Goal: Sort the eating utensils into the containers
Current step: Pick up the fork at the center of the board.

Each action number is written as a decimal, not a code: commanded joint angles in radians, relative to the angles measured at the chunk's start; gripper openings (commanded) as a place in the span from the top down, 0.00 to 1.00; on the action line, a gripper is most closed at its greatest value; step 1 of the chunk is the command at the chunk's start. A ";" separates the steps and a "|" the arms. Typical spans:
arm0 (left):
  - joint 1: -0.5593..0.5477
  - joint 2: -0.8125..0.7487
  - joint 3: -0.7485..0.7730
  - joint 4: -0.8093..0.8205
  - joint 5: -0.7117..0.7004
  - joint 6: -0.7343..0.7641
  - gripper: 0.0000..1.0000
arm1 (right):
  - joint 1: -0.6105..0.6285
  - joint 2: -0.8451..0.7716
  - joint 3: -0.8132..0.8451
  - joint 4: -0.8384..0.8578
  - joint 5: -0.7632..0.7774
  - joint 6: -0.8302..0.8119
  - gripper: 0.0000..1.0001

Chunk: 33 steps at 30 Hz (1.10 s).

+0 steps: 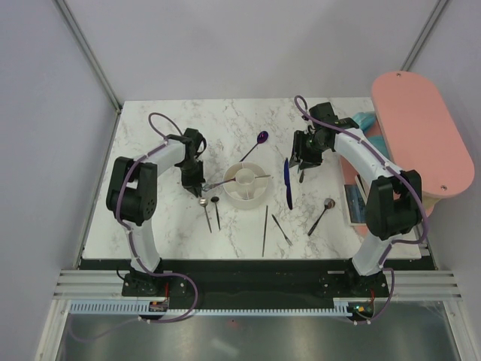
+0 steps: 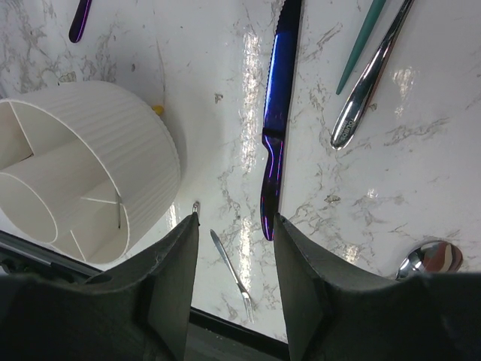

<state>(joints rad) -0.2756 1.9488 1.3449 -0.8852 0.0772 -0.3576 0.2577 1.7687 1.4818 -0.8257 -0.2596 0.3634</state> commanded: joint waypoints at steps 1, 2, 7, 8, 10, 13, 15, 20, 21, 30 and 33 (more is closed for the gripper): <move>0.036 -0.094 -0.019 -0.003 -0.042 0.031 0.98 | -0.003 0.018 0.035 0.022 -0.023 0.008 0.48; 0.041 -0.102 -0.023 -0.001 -0.045 0.037 0.98 | -0.003 0.021 0.038 0.023 -0.023 0.009 0.48; 0.061 -0.145 -0.042 -0.001 -0.074 0.065 0.98 | -0.002 0.029 0.040 0.028 -0.030 0.012 0.48; 0.062 -0.154 -0.043 -0.001 -0.074 0.068 0.98 | -0.002 0.029 0.035 0.030 -0.029 0.012 0.48; 0.065 -0.183 -0.046 -0.001 -0.074 0.074 0.98 | -0.003 0.028 0.032 0.030 -0.026 0.012 0.48; 0.069 -0.224 -0.041 -0.001 -0.108 0.080 0.98 | -0.002 0.026 0.023 0.034 -0.027 0.016 0.48; 0.069 -0.247 -0.029 -0.003 -0.114 0.086 0.98 | -0.002 0.028 0.023 0.034 -0.030 0.017 0.48; 0.069 -0.326 0.029 -0.011 -0.126 0.104 0.98 | -0.002 0.032 0.028 0.037 -0.036 0.023 0.48; 0.069 -0.335 0.057 -0.012 -0.126 0.109 0.98 | 0.000 0.032 0.028 0.037 -0.036 0.026 0.48; 0.055 -0.405 0.137 -0.029 0.074 0.146 0.98 | 0.002 0.038 0.040 0.037 -0.041 0.031 0.48; 0.013 -0.432 0.129 -0.011 0.128 0.175 0.98 | 0.005 0.040 0.043 0.042 -0.040 0.035 0.48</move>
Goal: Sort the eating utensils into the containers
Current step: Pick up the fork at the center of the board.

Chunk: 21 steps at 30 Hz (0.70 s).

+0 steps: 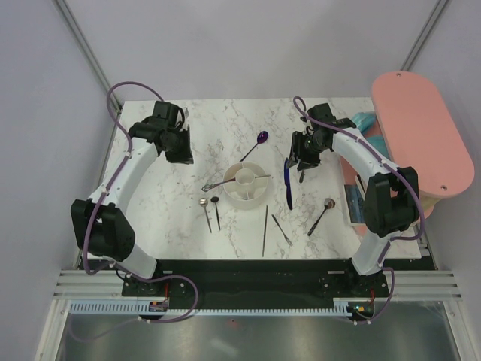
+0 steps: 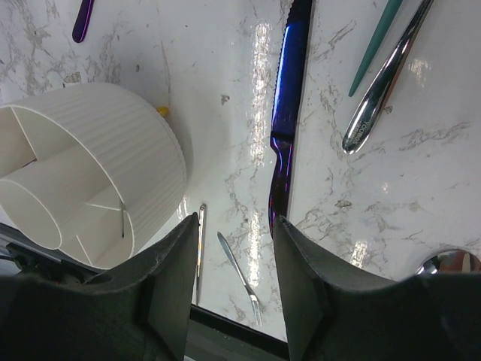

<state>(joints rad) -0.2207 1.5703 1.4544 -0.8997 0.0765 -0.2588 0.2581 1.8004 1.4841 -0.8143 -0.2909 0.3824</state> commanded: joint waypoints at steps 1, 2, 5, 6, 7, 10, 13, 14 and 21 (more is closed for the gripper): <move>-0.051 -0.056 0.018 0.007 0.144 0.078 0.98 | 0.007 0.010 0.044 0.032 -0.010 0.015 0.48; -0.063 -0.056 0.021 0.008 0.164 0.076 0.98 | 0.010 0.011 0.047 0.032 -0.010 0.013 0.48; -0.097 -0.056 0.035 0.022 0.236 0.046 0.98 | 0.012 0.016 0.054 0.033 -0.011 0.016 0.48; -0.112 -0.059 0.038 0.039 0.239 0.029 0.98 | 0.013 0.017 0.056 0.035 -0.013 0.019 0.48; -0.126 -0.062 0.043 0.047 0.235 0.021 0.98 | 0.013 0.016 0.054 0.037 -0.017 0.019 0.48; -0.184 -0.041 0.070 0.064 0.220 0.010 0.98 | 0.015 0.005 0.047 0.055 -0.036 0.029 0.47; -0.227 -0.010 0.098 0.067 0.220 0.026 0.98 | 0.013 -0.015 0.038 0.092 -0.066 0.039 0.44; -0.244 -0.004 0.104 0.067 0.218 0.042 0.98 | 0.015 -0.021 0.036 0.118 -0.100 0.044 0.44; -0.250 0.074 0.165 0.077 0.290 0.085 0.98 | 0.032 -0.084 -0.002 0.280 -0.278 0.069 0.36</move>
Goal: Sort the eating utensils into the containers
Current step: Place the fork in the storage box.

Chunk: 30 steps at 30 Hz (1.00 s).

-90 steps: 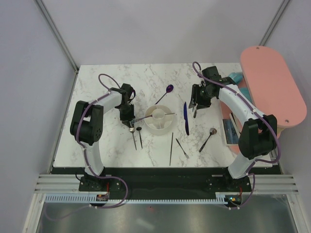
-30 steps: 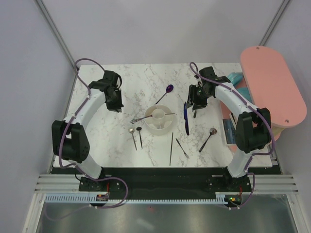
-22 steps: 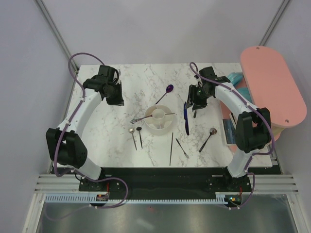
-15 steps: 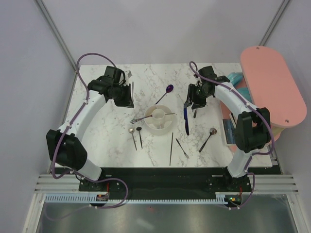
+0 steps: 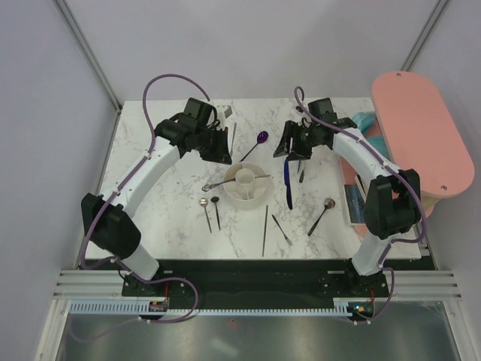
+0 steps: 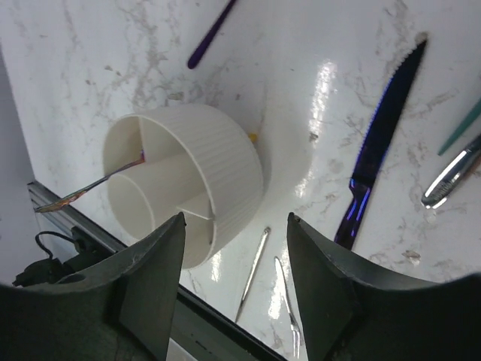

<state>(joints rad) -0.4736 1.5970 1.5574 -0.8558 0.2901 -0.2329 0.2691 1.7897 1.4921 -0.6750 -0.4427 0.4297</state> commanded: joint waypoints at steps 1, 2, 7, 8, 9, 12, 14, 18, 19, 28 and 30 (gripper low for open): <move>0.003 0.055 0.078 0.034 0.093 0.060 0.98 | 0.022 -0.078 -0.016 0.161 -0.137 0.027 0.36; 0.003 0.070 0.085 0.035 0.130 0.060 0.98 | 0.024 -0.084 -0.038 0.222 -0.172 0.068 0.36; 0.003 0.110 0.130 0.040 0.190 0.047 0.98 | 0.033 -0.133 -0.115 0.455 -0.252 0.245 0.30; 0.003 0.116 0.138 0.041 0.208 0.047 0.98 | 0.036 -0.133 -0.131 0.500 -0.252 0.259 0.30; 0.003 0.129 0.151 0.041 0.230 0.046 0.98 | 0.048 -0.127 -0.135 0.517 -0.254 0.273 0.29; 0.003 0.139 0.161 0.041 0.290 0.037 0.98 | 0.059 -0.118 -0.136 0.589 -0.248 0.317 0.29; 0.003 0.141 0.158 0.041 0.311 0.038 0.98 | 0.064 -0.116 -0.132 0.661 -0.237 0.352 0.28; 0.003 0.130 0.138 0.041 0.308 0.046 0.98 | 0.085 -0.069 -0.072 0.667 -0.238 0.374 0.27; 0.003 0.127 0.135 0.041 0.299 0.047 0.98 | 0.087 -0.069 -0.063 0.667 -0.228 0.376 0.27; 0.001 0.126 0.102 0.041 0.310 0.056 0.98 | 0.101 -0.035 -0.009 0.667 -0.217 0.380 0.27; 0.001 0.123 0.090 0.040 0.316 0.063 0.98 | 0.108 -0.020 -0.001 0.667 -0.211 0.377 0.28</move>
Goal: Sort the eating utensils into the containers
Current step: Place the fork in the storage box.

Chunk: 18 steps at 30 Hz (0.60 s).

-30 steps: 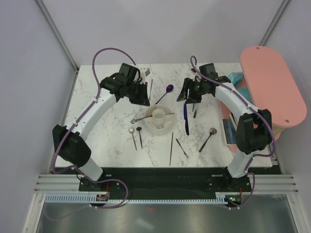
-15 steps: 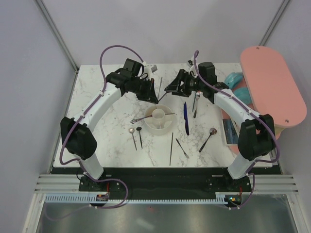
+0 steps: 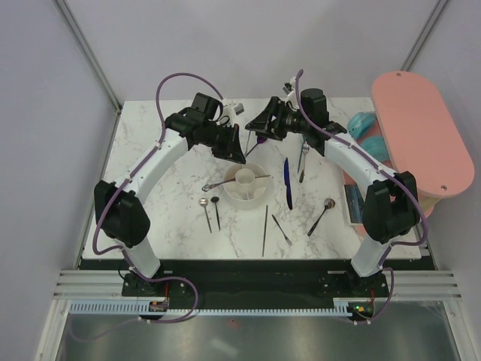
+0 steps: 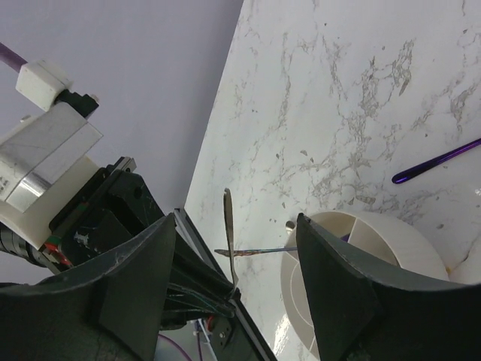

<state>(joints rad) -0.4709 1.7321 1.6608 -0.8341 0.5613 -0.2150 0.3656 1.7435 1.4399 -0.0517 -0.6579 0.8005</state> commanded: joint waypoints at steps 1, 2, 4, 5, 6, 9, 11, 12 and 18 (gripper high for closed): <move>-0.002 -0.014 -0.018 0.020 0.046 0.046 0.98 | 0.013 0.031 0.059 0.044 0.006 0.005 0.29; -0.003 -0.016 -0.025 0.018 0.048 0.046 0.98 | 0.015 0.042 0.060 0.044 0.017 0.002 0.32; -0.002 -0.023 -0.035 0.020 0.049 0.048 0.98 | 0.015 0.051 0.065 0.038 0.023 -0.001 0.36; -0.003 -0.025 -0.041 0.020 0.048 0.049 0.98 | 0.016 0.060 0.070 0.032 0.024 -0.004 0.40; -0.003 -0.029 -0.044 0.018 0.048 0.054 0.98 | 0.018 0.067 0.073 0.026 0.020 -0.004 0.40; -0.003 -0.032 -0.055 0.020 0.051 0.058 0.98 | 0.025 0.082 0.089 0.012 0.020 -0.012 0.48; -0.003 -0.032 -0.058 0.020 0.049 0.058 0.98 | 0.030 0.080 0.089 0.012 0.030 -0.015 0.58; -0.003 -0.032 -0.059 0.020 0.045 0.058 0.98 | 0.029 0.080 0.089 0.012 0.033 -0.018 0.63; -0.002 -0.023 -0.058 0.020 0.035 0.063 0.98 | 0.032 0.071 0.091 -0.025 0.055 -0.033 1.00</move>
<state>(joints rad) -0.4713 1.7317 1.5967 -0.8349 0.5755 -0.1955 0.3931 1.8282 1.4895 -0.0734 -0.6270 0.7921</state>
